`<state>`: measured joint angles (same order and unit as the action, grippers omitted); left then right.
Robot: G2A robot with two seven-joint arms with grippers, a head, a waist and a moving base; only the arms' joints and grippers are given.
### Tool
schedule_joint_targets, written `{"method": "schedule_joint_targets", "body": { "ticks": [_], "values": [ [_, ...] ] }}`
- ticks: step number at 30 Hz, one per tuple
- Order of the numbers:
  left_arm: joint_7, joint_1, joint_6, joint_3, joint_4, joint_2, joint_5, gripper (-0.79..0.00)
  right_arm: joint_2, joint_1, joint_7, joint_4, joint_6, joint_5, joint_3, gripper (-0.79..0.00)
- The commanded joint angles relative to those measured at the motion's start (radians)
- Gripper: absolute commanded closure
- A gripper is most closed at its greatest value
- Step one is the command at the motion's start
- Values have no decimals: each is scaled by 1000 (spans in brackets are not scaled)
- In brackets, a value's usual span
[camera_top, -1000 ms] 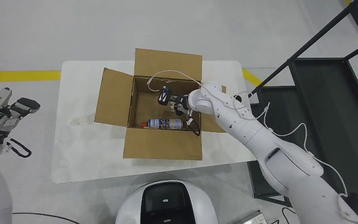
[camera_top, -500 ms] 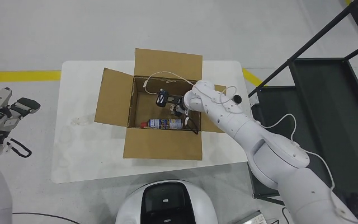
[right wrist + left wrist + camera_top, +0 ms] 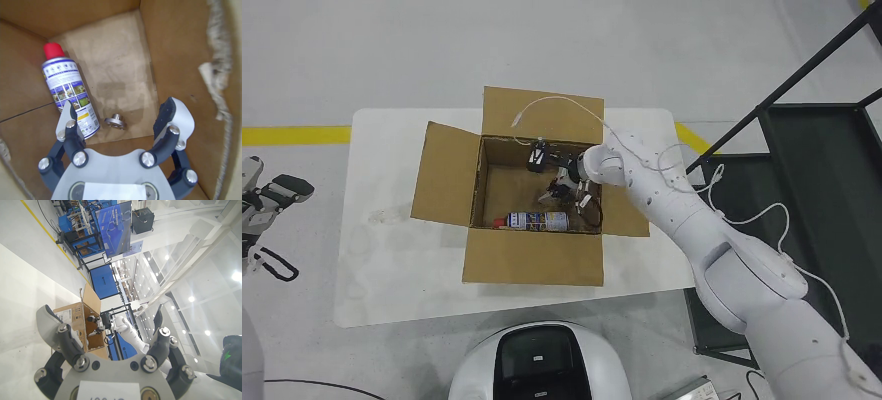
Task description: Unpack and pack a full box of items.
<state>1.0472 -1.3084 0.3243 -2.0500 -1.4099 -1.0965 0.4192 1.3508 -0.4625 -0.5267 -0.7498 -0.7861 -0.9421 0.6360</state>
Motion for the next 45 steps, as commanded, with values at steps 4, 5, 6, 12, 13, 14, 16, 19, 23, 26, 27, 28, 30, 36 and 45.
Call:
{"method": "schedule_joint_targets", "body": {
  "ticks": [4,5,6,12,13,14,16,19,23,26,27,28,30,36,45],
  "values": [
    [0,0,0,0,0,0,0,-785,-109,-114,-6,-174,-58,19,184,-785],
    [0,0,0,0,0,0,0,-785,-133,-149,-18,-222,-53,15,230,-785],
    [0,0,0,0,0,0,0,-785,-157,-190,-29,-275,-46,17,281,-785],
    [0,0,0,0,0,0,0,-785,-275,-501,-116,-646,13,38,624,-785],
    [0,0,0,0,0,0,0,-785,-288,-553,-118,-695,28,46,682,-785],
    [0,0,0,0,0,0,0,-785,-298,-601,-122,-736,38,53,729,-785],
    [0,0,0,0,0,0,0,-785,-312,-678,-124,-793,73,65,806,-785],
    [0,0,0,0,0,0,0,-785,-323,-748,-93,-865,86,29,864,-785],
    [0,0,0,0,0,0,0,-785,-324,-753,-87,-867,88,27,867,-785],
    [0,0,0,0,0,0,0,-785,-324,-753,-87,-867,88,27,867,-785],
    [0,0,0,0,0,0,0,-785,-324,-753,-87,-867,88,27,867,-785],
    [0,0,0,0,0,0,0,-785,-324,-753,-87,-867,88,27,867,-785],
    [0,0,0,0,0,0,0,-785,-324,-753,-87,-867,88,27,867,-785],
    [0,0,0,0,0,0,0,-785,-323,-742,-82,-799,188,6,879,-785],
    [0,0,0,0,0,0,0,-785,-326,-602,-70,-429,251,11,883,-785]
  ]
}}
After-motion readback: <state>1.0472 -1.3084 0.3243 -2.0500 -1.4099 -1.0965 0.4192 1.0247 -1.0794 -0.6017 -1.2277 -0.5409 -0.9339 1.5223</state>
